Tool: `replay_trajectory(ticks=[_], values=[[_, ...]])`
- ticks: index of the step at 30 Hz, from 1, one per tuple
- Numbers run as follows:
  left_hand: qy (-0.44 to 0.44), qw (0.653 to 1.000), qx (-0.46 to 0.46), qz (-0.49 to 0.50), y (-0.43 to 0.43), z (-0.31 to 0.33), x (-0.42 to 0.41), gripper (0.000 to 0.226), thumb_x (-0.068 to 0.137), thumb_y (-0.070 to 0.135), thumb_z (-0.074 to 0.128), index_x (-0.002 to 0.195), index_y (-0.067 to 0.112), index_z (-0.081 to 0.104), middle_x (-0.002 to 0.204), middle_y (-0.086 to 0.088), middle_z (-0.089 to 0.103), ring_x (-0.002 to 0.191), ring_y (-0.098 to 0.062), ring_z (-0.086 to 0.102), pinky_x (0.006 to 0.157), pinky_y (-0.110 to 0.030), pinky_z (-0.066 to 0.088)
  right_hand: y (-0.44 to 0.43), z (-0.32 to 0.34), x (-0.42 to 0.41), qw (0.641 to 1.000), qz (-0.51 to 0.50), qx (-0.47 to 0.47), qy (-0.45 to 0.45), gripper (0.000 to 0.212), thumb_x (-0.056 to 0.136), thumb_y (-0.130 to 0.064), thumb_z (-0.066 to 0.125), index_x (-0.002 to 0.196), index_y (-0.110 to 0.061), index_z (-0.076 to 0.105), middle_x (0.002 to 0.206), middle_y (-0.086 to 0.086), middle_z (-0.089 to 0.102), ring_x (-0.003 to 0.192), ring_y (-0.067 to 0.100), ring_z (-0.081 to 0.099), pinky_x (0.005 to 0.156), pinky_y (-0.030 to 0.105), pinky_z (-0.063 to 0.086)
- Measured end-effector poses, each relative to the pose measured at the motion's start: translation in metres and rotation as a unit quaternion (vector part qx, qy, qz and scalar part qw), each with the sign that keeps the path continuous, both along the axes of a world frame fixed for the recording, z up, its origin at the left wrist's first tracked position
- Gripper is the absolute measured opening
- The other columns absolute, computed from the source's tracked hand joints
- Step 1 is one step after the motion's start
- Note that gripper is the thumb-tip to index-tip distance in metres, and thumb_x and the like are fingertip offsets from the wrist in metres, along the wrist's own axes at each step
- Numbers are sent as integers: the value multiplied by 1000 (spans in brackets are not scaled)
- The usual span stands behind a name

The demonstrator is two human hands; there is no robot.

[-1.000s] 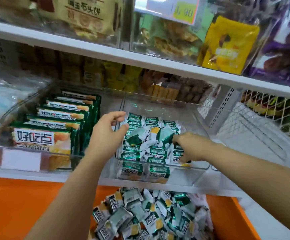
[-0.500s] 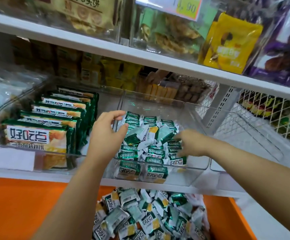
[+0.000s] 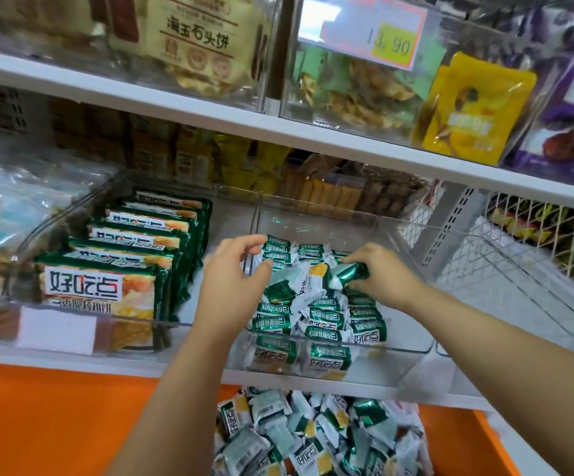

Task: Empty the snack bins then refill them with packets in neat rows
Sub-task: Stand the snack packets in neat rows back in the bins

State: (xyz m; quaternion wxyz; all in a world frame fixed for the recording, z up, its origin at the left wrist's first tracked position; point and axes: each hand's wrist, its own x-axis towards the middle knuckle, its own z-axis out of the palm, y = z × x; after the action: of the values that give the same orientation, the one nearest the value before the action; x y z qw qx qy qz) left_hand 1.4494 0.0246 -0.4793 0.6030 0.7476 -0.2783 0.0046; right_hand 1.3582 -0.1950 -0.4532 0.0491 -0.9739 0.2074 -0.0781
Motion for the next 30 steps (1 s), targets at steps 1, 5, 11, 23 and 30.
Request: replay_trajectory(ticks=[1, 5, 11, 23, 30], values=[[-1, 1000, 2, 3, -1, 1, 0, 32, 93, 19, 58, 124, 27, 57, 112, 11, 50, 103, -2, 45, 87, -23, 33, 0, 8, -7, 1000, 2, -14, -14, 39, 82, -18, 73, 120, -16, 65, 114, 9, 59, 104, 25, 55, 87, 28, 41], [-7, 999, -29, 44, -7, 9, -8, 28, 94, 16, 56, 120, 26, 59, 108, 10, 54, 102, -4, 47, 85, -23, 34, 2, 41, -38, 998, -13, 33, -50, 22, 90, -36, 61, 104, -19, 64, 91, 1, 65, 75, 14, 56, 63, 27, 38], [7, 994, -85, -75, -24, 38, -37, 27, 92, 23, 59, 118, 32, 56, 104, 15, 59, 87, 4, 56, 75, -17, 46, 22, 54, -59, 944, -13, 314, -96, 29, 87, -41, 61, 105, -18, 61, 85, 18, 65, 61, 12, 54, 63, 27, 44], [149, 964, -219, -31, 2, 39, -10, 23, 93, 24, 61, 113, 33, 56, 111, 7, 64, 93, -10, 65, 73, -22, 52, 37, 29, -17, 924, -56, 358, -124, 27, 94, -31, 57, 119, -21, 55, 114, 1, 63, 87, 12, 60, 82, 31, 49], [170, 955, -244, -7, 6, 34, -4, 17, 93, 24, 61, 103, 38, 56, 104, 7, 65, 86, -10, 65, 69, -22, 51, 29, -18, 20, 938, -112, 326, -27, 64, 87, -19, 68, 142, -12, 36, 108, 11, 61, 73, 16, 57, 68, 27, 46]])
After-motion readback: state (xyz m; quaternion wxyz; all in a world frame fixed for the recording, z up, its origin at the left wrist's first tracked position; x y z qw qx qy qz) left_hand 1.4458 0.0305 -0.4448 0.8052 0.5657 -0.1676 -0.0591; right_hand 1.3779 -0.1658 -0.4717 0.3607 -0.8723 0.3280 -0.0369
